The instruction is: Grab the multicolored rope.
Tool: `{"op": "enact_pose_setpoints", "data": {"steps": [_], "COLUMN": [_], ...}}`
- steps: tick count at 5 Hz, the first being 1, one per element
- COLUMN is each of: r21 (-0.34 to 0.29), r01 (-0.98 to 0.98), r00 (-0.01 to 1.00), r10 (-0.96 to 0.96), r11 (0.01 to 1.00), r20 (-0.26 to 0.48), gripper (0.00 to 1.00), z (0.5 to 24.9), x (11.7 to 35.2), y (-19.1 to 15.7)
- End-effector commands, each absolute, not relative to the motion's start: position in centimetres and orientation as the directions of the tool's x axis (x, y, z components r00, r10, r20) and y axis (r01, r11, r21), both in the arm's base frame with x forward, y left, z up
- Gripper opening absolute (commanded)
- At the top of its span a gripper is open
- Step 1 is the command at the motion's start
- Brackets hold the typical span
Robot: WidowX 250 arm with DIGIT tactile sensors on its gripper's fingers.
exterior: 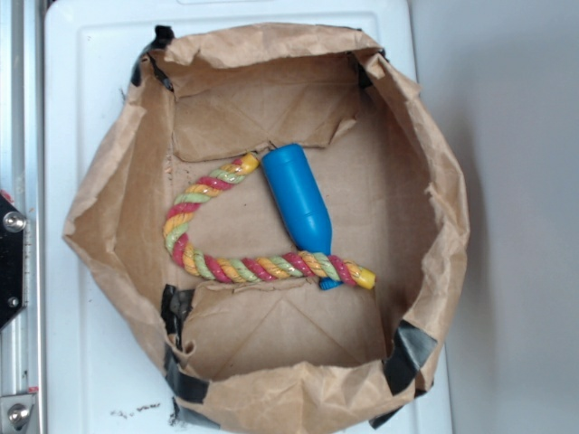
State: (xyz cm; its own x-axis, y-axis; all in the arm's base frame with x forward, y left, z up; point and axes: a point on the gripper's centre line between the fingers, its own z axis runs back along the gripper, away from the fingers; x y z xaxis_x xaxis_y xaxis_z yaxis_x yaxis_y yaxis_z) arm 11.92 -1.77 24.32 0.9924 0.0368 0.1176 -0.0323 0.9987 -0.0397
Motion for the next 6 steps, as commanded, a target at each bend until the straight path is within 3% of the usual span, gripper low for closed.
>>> {"op": "enact_pose_setpoints", "data": {"steps": [1,3,4,5,6], "r21": [-0.040,-0.001,0.021,-0.006,-0.138], "r01": [-0.032,-0.169,-0.130,-0.104,-0.001], "r00": [0.992,0.972,0.975,0.978,0.990], "r10": [0.037,0.167,0.124,0.103,0.021], "r11": [0.999,0.986,0.991,0.995,0.990], "r20": [0.118,0.165,0.186,0.181,0.142], "gripper": [1.00,1.00,1.00,1.00,1.00], "z": [24.3,22.1,18.6,15.7,14.9], "x": [11.9,20.6,24.3,28.3,30.1], "y": [-1.8,-4.3,-4.0,-2.0,0.0]}}
